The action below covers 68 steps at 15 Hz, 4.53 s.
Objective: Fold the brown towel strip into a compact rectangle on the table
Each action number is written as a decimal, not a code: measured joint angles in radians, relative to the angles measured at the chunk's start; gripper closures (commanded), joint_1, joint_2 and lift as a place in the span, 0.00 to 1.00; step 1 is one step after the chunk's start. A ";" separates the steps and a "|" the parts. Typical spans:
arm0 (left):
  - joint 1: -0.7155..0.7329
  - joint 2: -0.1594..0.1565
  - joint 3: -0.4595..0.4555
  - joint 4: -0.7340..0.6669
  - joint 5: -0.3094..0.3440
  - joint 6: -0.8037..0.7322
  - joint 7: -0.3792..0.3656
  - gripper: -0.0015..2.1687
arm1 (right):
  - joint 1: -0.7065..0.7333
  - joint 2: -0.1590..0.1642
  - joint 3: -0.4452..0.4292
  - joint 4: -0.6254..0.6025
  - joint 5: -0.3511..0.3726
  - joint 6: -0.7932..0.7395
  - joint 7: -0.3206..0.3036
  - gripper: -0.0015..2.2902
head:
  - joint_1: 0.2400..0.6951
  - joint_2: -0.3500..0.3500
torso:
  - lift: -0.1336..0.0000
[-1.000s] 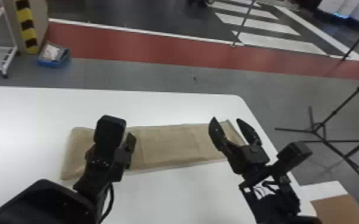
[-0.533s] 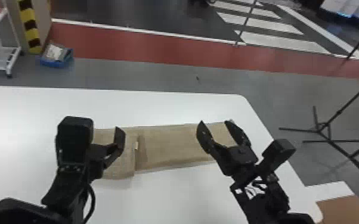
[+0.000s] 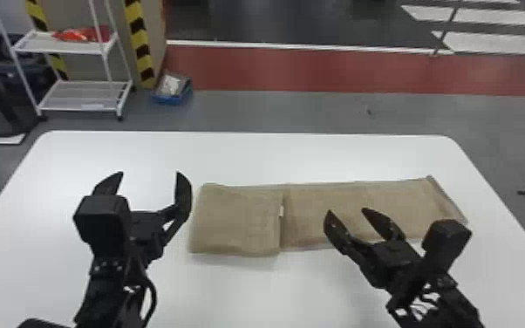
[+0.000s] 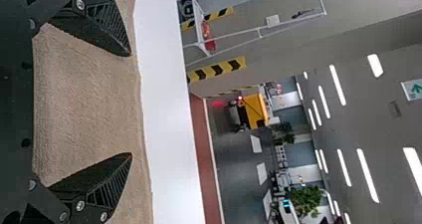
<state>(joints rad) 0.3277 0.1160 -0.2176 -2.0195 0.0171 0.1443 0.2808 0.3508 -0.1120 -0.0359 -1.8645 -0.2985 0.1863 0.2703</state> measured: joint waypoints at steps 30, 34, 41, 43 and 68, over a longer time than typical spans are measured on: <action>0.015 0.001 0.108 0.051 0.027 -0.154 -0.069 0.03 | -0.162 0.047 0.219 0.054 0.143 0.321 -0.054 0.23 | 1.00 0.74 | 0.12; 0.017 0.001 0.108 0.051 0.026 -0.154 -0.070 0.03 | -0.184 0.049 0.227 0.082 0.155 0.326 -0.090 0.28 | 1.00 0.73 | 0.12; 0.017 0.006 0.112 0.054 0.027 -0.154 -0.072 0.03 | -0.208 0.049 0.242 0.090 0.159 0.342 -0.092 0.45 | 1.00 0.74 | 0.12; 0.017 0.007 0.112 0.055 0.026 -0.154 -0.073 0.03 | -0.210 0.049 0.241 0.091 0.156 0.344 -0.092 0.60 | 1.00 0.74 | 0.12; 0.020 0.007 0.078 0.061 0.023 -0.172 -0.058 0.03 | -0.233 -0.065 -0.428 -0.110 0.061 0.601 0.229 0.62 | 1.00 0.24 | 0.12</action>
<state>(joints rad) 0.3473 0.1226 -0.1400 -1.9587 0.0399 -0.0278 0.2231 0.1180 -0.1771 -0.4643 -1.9748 -0.2373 0.7870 0.4993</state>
